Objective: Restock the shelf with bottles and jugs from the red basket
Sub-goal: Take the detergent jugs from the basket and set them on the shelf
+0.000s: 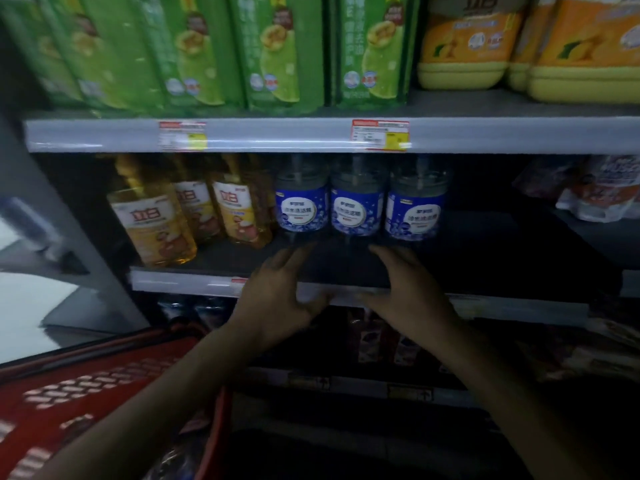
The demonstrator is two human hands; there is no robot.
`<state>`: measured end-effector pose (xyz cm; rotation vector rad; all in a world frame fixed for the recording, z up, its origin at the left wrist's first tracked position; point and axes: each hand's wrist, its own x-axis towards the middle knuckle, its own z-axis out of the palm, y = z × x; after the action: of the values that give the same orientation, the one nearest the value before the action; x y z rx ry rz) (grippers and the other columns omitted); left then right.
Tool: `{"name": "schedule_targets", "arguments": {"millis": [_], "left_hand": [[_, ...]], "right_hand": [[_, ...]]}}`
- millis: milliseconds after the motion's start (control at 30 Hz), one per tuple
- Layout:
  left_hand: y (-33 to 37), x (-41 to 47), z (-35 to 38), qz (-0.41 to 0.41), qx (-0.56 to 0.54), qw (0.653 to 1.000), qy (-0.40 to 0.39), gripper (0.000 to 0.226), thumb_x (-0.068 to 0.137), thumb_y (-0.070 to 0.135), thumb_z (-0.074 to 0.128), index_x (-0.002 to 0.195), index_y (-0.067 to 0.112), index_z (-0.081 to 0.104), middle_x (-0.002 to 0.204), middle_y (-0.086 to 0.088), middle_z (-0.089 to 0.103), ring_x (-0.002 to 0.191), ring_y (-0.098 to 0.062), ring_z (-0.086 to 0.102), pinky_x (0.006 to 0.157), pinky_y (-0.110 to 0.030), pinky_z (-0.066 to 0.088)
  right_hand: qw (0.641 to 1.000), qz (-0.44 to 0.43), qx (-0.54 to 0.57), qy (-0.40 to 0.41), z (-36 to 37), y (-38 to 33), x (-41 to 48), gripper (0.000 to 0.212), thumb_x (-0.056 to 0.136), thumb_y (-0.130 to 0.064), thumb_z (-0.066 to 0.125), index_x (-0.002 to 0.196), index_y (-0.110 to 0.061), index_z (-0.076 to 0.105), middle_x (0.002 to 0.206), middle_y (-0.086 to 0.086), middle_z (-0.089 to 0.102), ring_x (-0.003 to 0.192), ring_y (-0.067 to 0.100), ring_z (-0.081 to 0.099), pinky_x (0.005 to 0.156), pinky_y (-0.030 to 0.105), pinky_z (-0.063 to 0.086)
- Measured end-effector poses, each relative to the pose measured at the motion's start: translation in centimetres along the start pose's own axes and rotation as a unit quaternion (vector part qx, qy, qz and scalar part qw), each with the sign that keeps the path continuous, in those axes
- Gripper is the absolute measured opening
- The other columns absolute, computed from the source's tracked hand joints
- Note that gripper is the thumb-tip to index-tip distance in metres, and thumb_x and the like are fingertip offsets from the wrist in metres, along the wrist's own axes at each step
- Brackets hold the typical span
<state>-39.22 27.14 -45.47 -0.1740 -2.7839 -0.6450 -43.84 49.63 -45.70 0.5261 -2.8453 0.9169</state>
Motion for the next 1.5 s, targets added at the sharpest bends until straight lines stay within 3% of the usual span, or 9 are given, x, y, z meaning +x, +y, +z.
{"name": "schedule_targets", "arguments": {"millis": [200, 467, 633, 767, 967, 1100, 1267, 1433, 1500], "left_hand": [[-6.8, -9.5, -4.6, -0.031, 0.145, 0.988, -0.052, 0.091, 0.086, 0.077, 0.045, 0.164, 0.037, 0.021, 0.173, -0.001, 0.020, 0.159, -0.026, 0.020, 0.127, -0.051, 0.023], [-18.1, -23.9, -9.0, -0.164, 0.160, 0.971, -0.070, 0.085, 0.082, 0.069, 0.057, 0.156, 0.028, 0.044, 0.158, -0.009, 0.049, 0.136, -0.033, 0.057, 0.107, -0.049, 0.051], [-22.5, -29.6, -8.9, -0.232, 0.158, 0.957, -0.076, 0.078, 0.085, 0.065, 0.052, 0.150, 0.022, 0.053, 0.146, -0.012, 0.059, 0.123, -0.034, 0.065, 0.098, -0.046, 0.056], [-23.4, -31.9, -6.9, -0.240, 0.124, 0.959, -0.088, 0.075, 0.084, 0.063, 0.050, 0.147, 0.023, 0.056, 0.141, -0.008, 0.062, 0.121, -0.032, 0.066, 0.096, -0.043, 0.057], [-24.6, -33.6, -5.4, -0.274, 0.144, 0.945, -0.107, 0.076, 0.082, 0.063, 0.040, 0.143, 0.023, 0.059, 0.128, -0.008, 0.066, 0.113, -0.035, 0.066, 0.090, -0.044, 0.055], [-25.8, -34.0, -6.6, -0.361, 0.136, 0.918, -0.098, 0.072, 0.086, 0.064, 0.046, 0.148, 0.028, 0.051, 0.134, -0.006, 0.062, 0.121, -0.031, 0.062, 0.093, -0.042, 0.053], [-28.1, -34.9, -7.7, -0.393, 0.158, 0.903, -0.071, 0.070, 0.092, 0.062, 0.057, 0.152, 0.028, 0.044, 0.136, -0.006, 0.059, 0.125, -0.031, 0.057, 0.098, -0.044, 0.047], [-29.5, -36.1, -7.8, -0.423, 0.111, 0.897, -0.056, 0.060, 0.093, 0.060, 0.056, 0.145, 0.031, 0.053, 0.130, -0.004, 0.060, 0.120, -0.028, 0.058, 0.092, -0.042, 0.051], [-30.0, -36.5, -8.1, -0.438, 0.103, 0.892, -0.038, 0.053, 0.096, 0.056, 0.055, 0.141, 0.028, 0.057, 0.129, -0.002, 0.061, 0.117, -0.026, 0.060, 0.089, -0.043, 0.055]], "right_hand": [[0.993, -0.054, -0.060, -0.086, 4.1, -5.1, -2.8, 0.088, 0.085, -0.061, 0.069, 0.157, -0.035, 0.027, 0.167, -0.003, 0.017, 0.148, 0.024, 0.032, 0.113, 0.047, 0.040], [0.963, -0.152, -0.091, -0.203, 11.3, -13.0, -6.0, 0.087, 0.088, -0.056, 0.068, 0.159, -0.037, 0.022, 0.167, -0.004, 0.007, 0.154, 0.021, 0.011, 0.126, 0.039, 0.018], [0.948, -0.183, -0.048, -0.258, 16.5, -16.8, -7.5, 0.076, 0.089, -0.046, 0.072, 0.154, -0.036, 0.036, 0.162, -0.007, 0.024, 0.148, 0.015, 0.028, 0.121, 0.032, 0.029], [0.918, -0.204, -0.109, -0.322, 21.2, -19.5, -8.2, 0.073, 0.091, -0.049, 0.066, 0.155, -0.033, 0.034, 0.160, -0.003, 0.029, 0.145, 0.018, 0.034, 0.118, 0.034, 0.034], [0.870, -0.175, -0.177, -0.425, 28.6, -23.1, -7.4, 0.058, 0.089, -0.050, 0.065, 0.138, -0.024, 0.049, 0.132, 0.007, 0.049, 0.123, 0.028, 0.052, 0.101, 0.039, 0.048], [0.880, -0.137, -0.113, -0.441, 33.6, -25.0, -6.8, 0.059, 0.088, -0.046, 0.072, 0.138, -0.017, 0.056, 0.130, 0.007, 0.060, 0.117, 0.026, 0.060, 0.095, 0.035, 0.050], [0.890, -0.085, -0.036, -0.447, 39.6, -27.7, -7.1, 0.047, 0.085, -0.042, 0.078, 0.123, -0.018, 0.064, 0.121, 0.001, 0.069, 0.111, 0.022, 0.065, 0.089, 0.031, 0.050], [0.903, -0.023, 0.016, -0.428, 46.6, -28.0, -7.3, 0.087, 0.061, -0.066, 0.081, 0.132, -0.023, 0.055, 0.129, 0.007, 0.064, 0.118, 0.028, 0.062, 0.099, 0.042, 0.052], [0.910, 0.020, 0.047, -0.412, 47.2, -29.4, -7.5, 0.096, 0.065, -0.062, 0.084, 0.143, -0.020, 0.047, 0.141, 0.011, 0.055, 0.128, 0.032, 0.055, 0.105, 0.041, 0.048]]}}
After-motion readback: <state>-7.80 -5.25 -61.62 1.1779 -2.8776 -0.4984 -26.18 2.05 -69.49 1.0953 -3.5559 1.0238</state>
